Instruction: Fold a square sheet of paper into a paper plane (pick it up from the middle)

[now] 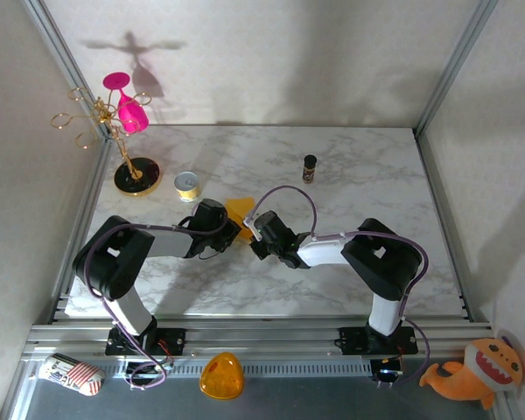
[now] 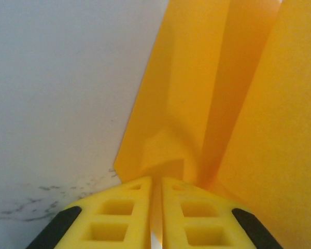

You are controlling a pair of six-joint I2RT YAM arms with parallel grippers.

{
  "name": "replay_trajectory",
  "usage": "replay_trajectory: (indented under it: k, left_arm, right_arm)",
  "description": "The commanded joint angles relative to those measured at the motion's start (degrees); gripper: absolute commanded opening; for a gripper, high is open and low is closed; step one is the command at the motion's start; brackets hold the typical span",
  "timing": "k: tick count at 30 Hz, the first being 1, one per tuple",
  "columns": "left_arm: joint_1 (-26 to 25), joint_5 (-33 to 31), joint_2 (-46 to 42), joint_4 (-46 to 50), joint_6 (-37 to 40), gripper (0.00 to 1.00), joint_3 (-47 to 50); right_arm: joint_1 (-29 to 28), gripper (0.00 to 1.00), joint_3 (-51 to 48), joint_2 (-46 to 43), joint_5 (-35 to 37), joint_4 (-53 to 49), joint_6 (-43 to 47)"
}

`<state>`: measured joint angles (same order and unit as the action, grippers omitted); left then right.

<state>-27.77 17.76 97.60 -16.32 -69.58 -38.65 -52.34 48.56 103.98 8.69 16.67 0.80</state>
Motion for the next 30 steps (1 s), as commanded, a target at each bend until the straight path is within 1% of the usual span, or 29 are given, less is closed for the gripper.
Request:
replay_trajectory:
  k: [1, 8, 17, 23, 30]
  left_arm:
    - [-0.1, -2.8, -3.1, 4.3, 2.0, 0.13, -0.5]
    - [-0.1, -3.6, -6.9, 4.6, 3.5, 0.14, 0.7]
    - [-0.2, 0.0, -5.8, -0.9, 3.6, 0.14, 2.1]
    - [-0.6, 1.1, -3.8, -1.6, 4.7, 0.15, 0.9]
    - [-0.8, 1.1, -1.6, -1.0, 5.3, 0.14, 0.2]
  right_arm:
    - [1.2, 0.08, 1.4, 0.3, -4.6, -1.8, -0.8]
    - [4.7, 0.07, 1.5, 0.2, -13.9, -2.5, -4.1]
    - [8.5, 0.06, 1.1, 1.1, -24.2, -1.6, -7.3]
    - [9.9, 0.06, 1.7, 1.8, -29.2, -2.2, -9.0]
    - [11.1, 0.06, 2.8, 3.8, -33.4, -2.8, -11.0]
